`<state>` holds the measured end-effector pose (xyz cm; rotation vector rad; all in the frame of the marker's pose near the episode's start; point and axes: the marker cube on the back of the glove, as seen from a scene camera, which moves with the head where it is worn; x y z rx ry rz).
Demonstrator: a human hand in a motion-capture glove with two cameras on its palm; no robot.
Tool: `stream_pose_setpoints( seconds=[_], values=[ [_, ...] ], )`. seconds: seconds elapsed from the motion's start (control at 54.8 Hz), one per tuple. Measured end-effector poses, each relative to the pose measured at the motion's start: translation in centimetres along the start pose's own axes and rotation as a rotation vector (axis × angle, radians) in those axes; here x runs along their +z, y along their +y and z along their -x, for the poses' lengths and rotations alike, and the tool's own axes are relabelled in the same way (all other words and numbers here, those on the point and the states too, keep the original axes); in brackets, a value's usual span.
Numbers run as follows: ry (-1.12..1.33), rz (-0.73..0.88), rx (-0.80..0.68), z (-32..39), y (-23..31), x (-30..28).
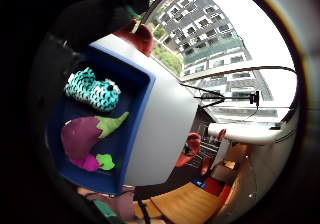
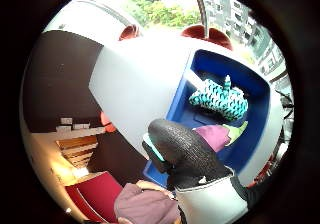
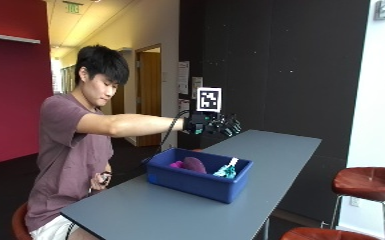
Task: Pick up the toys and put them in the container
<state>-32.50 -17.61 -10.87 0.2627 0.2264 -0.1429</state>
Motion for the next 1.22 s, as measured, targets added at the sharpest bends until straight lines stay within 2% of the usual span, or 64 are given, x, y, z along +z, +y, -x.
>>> stream_pose_setpoints(
  seconds=[0.073, 0.164, 0.237, 0.31, 0.365, 0.401, 0.474, 0.547, 0.638, 0.711, 0.748, 0.948, 1.222],
  values=[
    [0.001, -0.001, -0.033, -0.1, 0.7, 0.0],
    [-0.041, -0.009, 0.087, 0.4, 1.1, -0.4],
    [-0.027, -0.020, 0.038, -0.2, 2.0, -0.4],
    [-0.028, -0.028, 0.103, -0.7, 2.5, -0.7],
    [-0.011, -0.039, 0.003, -1.0, 3.6, -0.8],
    [-0.012, -0.044, -0.012, -1.3, 4.4, -0.9],
    [-0.029, -0.041, 0.041, -1.9, 5.7, -1.3],
    [-0.017, -0.037, 0.162, -2.7, 6.8, -1.5],
    [-0.048, -0.043, -0.038, -4.0, 9.7, -2.0],
    [-0.015, -0.037, 0.129, -5.1, 10.5, -2.2],
    [-0.002, -0.038, 0.161, -5.8, 11.2, -2.4],
    [-0.001, -0.042, 0.183, -8.5, 13.2, -3.3],
    [0.028, -0.044, 0.201, -8.6, 12.7, -3.3]
  ],
)
